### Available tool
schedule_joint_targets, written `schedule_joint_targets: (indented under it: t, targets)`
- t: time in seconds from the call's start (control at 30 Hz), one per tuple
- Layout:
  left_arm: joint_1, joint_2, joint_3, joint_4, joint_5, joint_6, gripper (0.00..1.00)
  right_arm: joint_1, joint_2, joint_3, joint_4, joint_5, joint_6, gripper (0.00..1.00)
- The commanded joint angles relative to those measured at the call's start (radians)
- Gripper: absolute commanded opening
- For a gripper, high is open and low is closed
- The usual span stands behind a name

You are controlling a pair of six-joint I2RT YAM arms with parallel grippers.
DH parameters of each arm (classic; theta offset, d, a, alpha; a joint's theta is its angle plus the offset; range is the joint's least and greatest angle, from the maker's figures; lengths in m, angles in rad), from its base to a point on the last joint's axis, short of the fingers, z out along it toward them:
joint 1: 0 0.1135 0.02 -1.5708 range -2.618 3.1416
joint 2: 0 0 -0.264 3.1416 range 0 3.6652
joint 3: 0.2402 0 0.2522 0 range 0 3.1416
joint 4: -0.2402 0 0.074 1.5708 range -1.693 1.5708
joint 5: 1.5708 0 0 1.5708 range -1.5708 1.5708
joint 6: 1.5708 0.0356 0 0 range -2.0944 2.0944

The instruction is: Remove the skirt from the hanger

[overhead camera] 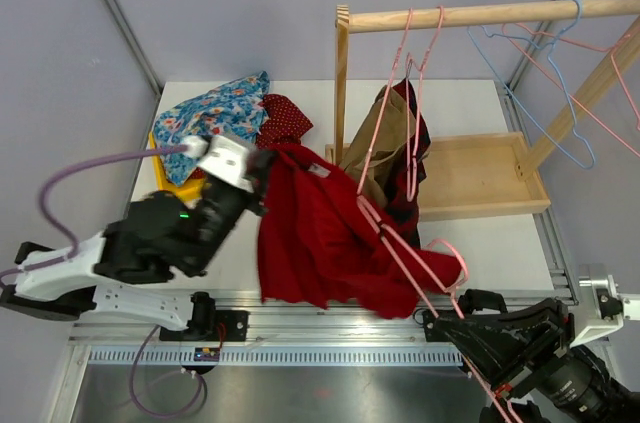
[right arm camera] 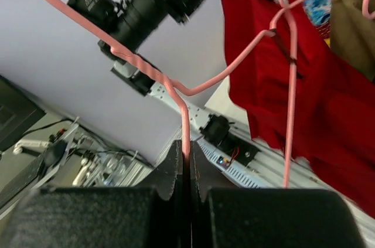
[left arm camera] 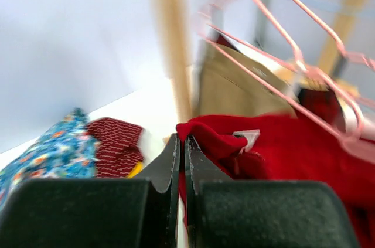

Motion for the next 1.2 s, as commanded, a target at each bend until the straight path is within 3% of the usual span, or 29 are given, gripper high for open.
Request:
schedule_joint_targets:
  t: [0.0,0.13,0.27,0.4,0.43,0.5,0.67,0.7,0.77,0.8,0.97,1.17]
  targets:
    - [0.008,-0.116,-0.009,0.116,-0.171,0.125,0.00,0.003,-0.023,-0.027,-0.025,-0.153,0.049,0.00]
    - [0.021,-0.175,-0.011,0.290,-0.275,0.368,0.00,0.004,-0.054,-0.056,0.059,-0.171,0.099,0.00]
    - [0.069,-0.204,-0.012,0.489,-0.286,0.570,0.00,0.032,-0.026,0.031,0.001,-0.127,0.015,0.00]
    - [0.196,-0.175,-0.008,0.525,-0.216,0.646,0.00,0.073,0.061,0.278,-0.247,0.167,-0.147,0.00]
    - [0.227,-0.156,0.001,0.510,-0.193,0.644,0.00,0.085,0.054,0.260,-0.247,0.229,-0.160,0.00]
    - [0.325,-0.094,0.035,0.411,-0.124,0.592,0.00,0.115,0.020,0.166,-0.240,0.461,-0.106,0.00]
    - [0.561,0.066,0.231,0.181,0.080,0.407,0.00,0.121,-0.032,-0.033,-0.181,0.755,-0.151,0.00]
    - [0.672,0.121,0.273,0.144,0.118,0.368,0.00,0.121,-0.026,-0.051,-0.146,0.827,-0.154,0.00]
    - [0.797,0.193,0.432,0.018,0.256,0.240,0.00,0.119,-0.015,-0.054,-0.108,0.872,-0.174,0.00]
    - [0.913,0.230,0.484,-0.016,0.290,0.206,0.00,0.119,0.002,-0.056,-0.077,0.901,-0.182,0.00]
    - [1.188,0.547,0.925,-0.211,0.441,0.042,0.00,0.121,0.045,-0.108,-0.011,0.901,-0.214,0.00]
    - [1.436,0.686,0.982,-0.211,0.530,-0.148,0.00,0.121,0.071,-0.182,0.061,0.897,-0.234,0.00]
